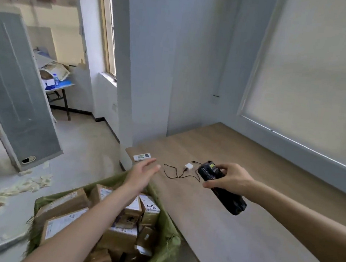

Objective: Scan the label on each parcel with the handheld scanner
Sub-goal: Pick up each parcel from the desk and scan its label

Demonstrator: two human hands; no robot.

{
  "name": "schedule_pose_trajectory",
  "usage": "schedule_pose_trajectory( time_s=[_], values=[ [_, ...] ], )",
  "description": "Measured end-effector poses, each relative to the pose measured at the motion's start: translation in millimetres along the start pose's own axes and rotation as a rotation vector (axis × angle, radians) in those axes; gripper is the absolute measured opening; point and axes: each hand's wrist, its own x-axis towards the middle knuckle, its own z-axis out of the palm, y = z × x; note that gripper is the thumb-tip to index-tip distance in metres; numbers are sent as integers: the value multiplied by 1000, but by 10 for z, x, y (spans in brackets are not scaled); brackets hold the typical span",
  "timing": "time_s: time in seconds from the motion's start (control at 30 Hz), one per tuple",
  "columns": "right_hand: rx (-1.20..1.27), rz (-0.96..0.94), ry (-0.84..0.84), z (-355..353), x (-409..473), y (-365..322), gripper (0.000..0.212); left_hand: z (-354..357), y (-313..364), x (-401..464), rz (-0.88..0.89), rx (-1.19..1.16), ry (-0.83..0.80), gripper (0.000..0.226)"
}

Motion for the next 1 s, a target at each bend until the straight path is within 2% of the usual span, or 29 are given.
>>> schedule_pose_trajectory(
  time_s=[0.07, 0.27, 0.47, 0.6, 0.9, 1.0],
  values=[
    [-6, 35, 63, -361, -294, 209, 48, 300, 273, -72, 67, 23, -51, 41],
    [45, 148, 263, -1375, -1345, 1169, 57, 1552, 1095, -452, 229, 34, -191, 37],
    [76, 300, 413, -2263, -2808, 2458, 55, 3183, 1711, -1294, 332, 40, -394, 34],
    [53, 439, 499, -2770, -3933, 3354, 45, 4395, 1985, -2085, 366, 47, -577, 34],
    [84, 815, 842, -3332, -6105, 5088, 51, 6745, 2279, -3948, 432, 61, -946, 45],
    [102, 932, 890, -3349, -6589, 5541, 52, 7342, 2329, -4395, 435, 77, -1038, 47]
  ],
)
